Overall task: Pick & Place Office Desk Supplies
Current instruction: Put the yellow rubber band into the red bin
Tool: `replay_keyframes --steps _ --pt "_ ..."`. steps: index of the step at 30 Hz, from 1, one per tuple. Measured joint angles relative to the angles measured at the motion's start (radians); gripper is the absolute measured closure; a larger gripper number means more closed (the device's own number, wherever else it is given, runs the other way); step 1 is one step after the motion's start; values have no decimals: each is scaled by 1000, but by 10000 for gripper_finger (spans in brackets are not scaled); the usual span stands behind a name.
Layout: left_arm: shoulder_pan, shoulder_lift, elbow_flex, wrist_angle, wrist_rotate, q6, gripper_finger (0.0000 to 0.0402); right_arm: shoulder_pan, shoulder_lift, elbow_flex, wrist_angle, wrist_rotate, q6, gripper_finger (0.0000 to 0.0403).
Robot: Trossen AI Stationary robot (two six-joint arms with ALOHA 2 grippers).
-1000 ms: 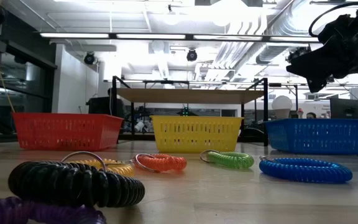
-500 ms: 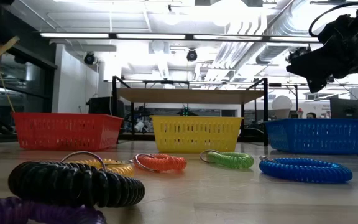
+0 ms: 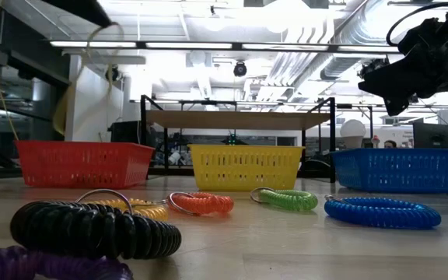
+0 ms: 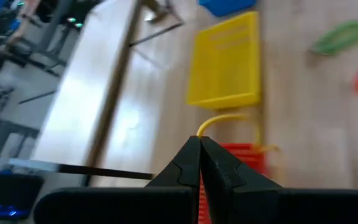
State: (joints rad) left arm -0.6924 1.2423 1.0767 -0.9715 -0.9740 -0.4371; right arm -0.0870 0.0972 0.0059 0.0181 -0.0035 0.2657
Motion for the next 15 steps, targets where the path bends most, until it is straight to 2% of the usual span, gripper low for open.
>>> replay_keyframes --steps 6,15 --pt "112 -47 0 1 24 80 401 0 0 0 0 0 0 309" --pt "183 -50 0 -2 53 110 401 0 0 0 0 0 0 309"
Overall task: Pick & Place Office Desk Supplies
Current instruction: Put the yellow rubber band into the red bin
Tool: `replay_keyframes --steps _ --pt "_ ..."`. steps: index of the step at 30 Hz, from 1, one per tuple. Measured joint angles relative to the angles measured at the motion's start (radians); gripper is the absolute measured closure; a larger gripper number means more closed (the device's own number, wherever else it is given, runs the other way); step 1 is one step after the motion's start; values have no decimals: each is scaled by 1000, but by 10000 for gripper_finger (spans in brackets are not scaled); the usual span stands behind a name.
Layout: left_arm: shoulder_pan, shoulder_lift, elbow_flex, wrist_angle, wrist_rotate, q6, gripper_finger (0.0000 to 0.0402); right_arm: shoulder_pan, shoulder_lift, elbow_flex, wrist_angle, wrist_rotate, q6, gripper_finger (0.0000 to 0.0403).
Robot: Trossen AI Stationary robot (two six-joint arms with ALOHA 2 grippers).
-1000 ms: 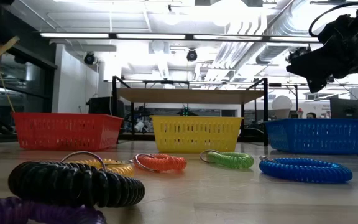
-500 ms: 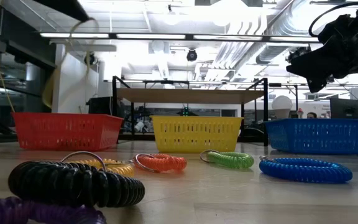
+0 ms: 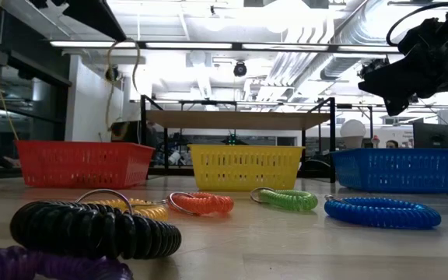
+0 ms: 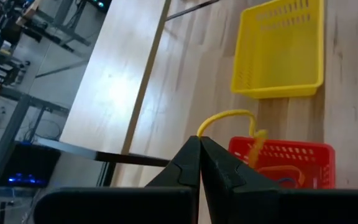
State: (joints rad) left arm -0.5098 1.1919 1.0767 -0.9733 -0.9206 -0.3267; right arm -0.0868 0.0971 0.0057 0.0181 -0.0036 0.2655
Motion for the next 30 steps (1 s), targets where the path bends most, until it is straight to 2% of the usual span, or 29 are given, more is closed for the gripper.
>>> replay_keyframes --steps 6,21,30 --pt "40 2 -5 -3 100 -7 401 0 0 0 0 0 0 309" --pt "77 117 -93 -21 231 -100 401 0 0 0 0 0 0 309" --pt "77 131 -93 -21 244 -108 401 0 0 0 0 0 0 309"
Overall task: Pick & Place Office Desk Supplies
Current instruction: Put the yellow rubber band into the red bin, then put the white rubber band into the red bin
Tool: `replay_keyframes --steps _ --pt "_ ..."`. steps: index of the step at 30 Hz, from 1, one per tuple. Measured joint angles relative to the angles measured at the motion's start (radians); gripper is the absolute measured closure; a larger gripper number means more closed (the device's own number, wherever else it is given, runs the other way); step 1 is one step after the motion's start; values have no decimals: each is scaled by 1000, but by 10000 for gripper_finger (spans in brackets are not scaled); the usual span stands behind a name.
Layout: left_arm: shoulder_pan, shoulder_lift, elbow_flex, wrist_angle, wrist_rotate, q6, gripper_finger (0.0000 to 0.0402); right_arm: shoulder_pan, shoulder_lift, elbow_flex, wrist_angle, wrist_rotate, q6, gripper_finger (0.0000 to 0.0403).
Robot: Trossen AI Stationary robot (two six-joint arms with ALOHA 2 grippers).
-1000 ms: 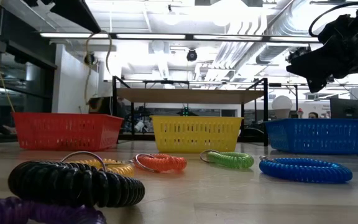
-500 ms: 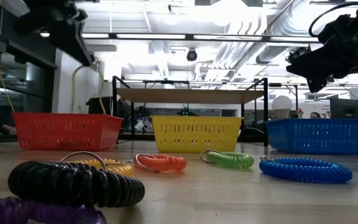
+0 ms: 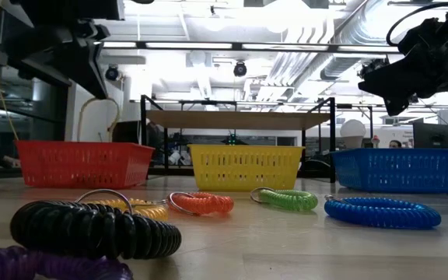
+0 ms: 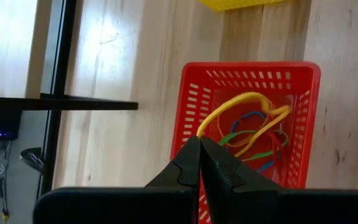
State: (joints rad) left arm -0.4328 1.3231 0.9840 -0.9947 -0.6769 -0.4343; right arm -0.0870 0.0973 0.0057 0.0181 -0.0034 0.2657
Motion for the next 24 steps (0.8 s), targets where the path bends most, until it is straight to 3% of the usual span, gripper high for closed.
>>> replay_keyframes --steps 7,14,24 --pt "32 0 0 -9 85 -35 380 0 0 0 0 0 0 309" --pt "46 0 0 -15 87 -38 345 0 0 0 0 0 0 309" --pt "45 0 0 -15 87 -38 339 0 0 0 0 0 0 309"
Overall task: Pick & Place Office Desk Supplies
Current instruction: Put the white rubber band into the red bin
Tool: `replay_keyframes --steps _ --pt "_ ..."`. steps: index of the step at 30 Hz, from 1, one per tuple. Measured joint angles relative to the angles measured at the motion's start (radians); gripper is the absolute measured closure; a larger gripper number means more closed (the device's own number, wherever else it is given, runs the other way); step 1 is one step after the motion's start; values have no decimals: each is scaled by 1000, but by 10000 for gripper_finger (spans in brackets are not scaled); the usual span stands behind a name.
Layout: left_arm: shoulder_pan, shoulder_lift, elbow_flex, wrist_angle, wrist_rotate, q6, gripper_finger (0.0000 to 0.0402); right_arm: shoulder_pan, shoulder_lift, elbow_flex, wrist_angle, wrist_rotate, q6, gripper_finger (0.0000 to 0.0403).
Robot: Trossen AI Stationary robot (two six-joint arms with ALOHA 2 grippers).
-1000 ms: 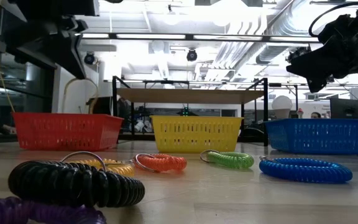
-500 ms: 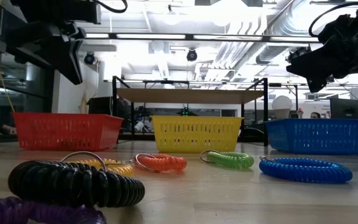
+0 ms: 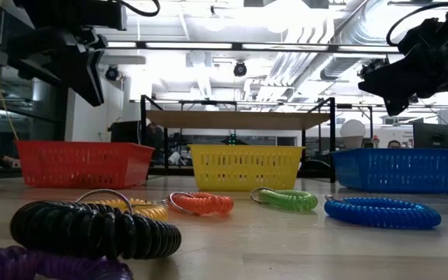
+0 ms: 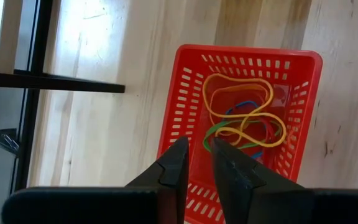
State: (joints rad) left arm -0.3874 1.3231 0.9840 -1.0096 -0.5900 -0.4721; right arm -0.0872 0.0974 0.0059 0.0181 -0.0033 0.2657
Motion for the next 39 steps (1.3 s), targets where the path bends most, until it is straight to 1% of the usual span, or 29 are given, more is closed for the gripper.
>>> replay_keyframes --steps 5,11,16,23,25,29,34,39 --pt "-4 -11 0 -8 8 1 339 0 0 0 0 0 0 309" --pt "-30 -112 0 -30 39 1 339 0 0 0 0 0 0 309" --pt "-70 -168 1 -47 43 -60 339 0 0 0 0 0 0 309" --pt "-120 -163 1 -104 46 -159 339 0 0 0 0 0 0 309" --pt "-138 -163 1 -106 75 -175 339 0 0 0 0 0 0 309" --pt "-182 -163 1 -109 168 -229 339 0 0 0 0 0 0 309" --pt "-239 -163 -7 -109 244 -359 339 0 0 0 0 0 0 309" --pt "-271 -163 -45 -106 328 -500 339 0 0 0 0 0 0 309"
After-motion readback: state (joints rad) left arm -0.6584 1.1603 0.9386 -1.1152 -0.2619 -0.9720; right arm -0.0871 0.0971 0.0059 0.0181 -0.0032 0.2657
